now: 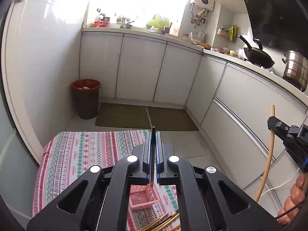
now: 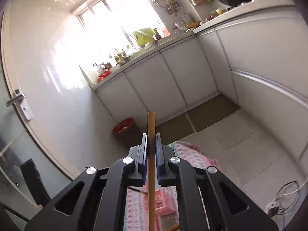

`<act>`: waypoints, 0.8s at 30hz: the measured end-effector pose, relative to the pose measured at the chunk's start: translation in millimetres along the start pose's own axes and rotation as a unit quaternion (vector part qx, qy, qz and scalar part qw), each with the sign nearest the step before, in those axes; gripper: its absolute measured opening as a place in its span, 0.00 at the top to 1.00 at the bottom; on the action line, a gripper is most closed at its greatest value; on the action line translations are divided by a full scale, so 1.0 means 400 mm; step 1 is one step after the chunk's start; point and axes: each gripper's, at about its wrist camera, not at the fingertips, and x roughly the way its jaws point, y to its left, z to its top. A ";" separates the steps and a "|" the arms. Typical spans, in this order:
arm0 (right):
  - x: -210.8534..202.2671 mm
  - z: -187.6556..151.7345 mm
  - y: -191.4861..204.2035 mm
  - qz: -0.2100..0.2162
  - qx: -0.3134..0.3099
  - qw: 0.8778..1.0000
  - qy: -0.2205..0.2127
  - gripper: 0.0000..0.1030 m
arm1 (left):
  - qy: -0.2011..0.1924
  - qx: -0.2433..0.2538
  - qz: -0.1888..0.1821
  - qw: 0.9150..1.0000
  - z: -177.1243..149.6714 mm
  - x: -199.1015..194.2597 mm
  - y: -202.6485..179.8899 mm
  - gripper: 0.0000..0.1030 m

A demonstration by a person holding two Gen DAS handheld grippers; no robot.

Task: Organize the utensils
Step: 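Carry the chopstick over the pink holder with the right tool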

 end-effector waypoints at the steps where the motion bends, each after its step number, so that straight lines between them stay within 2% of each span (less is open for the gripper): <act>1: -0.006 0.005 0.002 -0.004 -0.011 1.000 -0.009 0.93 | -0.002 0.001 -0.004 1.000 0.002 -0.002 -0.003 0.97; 4: -0.027 0.014 0.008 -0.009 -0.037 0.999 -0.036 0.93 | -0.004 0.001 -0.011 1.000 0.007 -0.005 -0.008 0.97; 8: -0.066 0.013 0.014 0.009 -0.071 0.993 -0.095 0.93 | -0.009 0.003 -0.016 1.000 0.011 -0.017 -0.014 0.97; 11: -0.070 0.012 0.029 0.015 -0.088 0.989 -0.115 0.93 | -0.017 0.003 -0.018 1.000 0.021 -0.033 -0.018 0.97; 14: -0.059 0.004 0.030 0.020 -0.098 0.988 -0.118 0.93 | -0.021 0.001 -0.019 1.000 0.026 -0.044 -0.013 0.97; 20: -0.009 -0.016 0.038 0.046 -0.092 0.989 -0.106 0.93 | -0.005 -0.011 -0.014 1.000 0.021 -0.005 0.006 0.97; 24: 0.037 -0.031 0.057 0.054 -0.089 0.988 -0.109 0.93 | -0.014 -0.016 -0.010 1.000 0.027 -0.010 0.012 0.97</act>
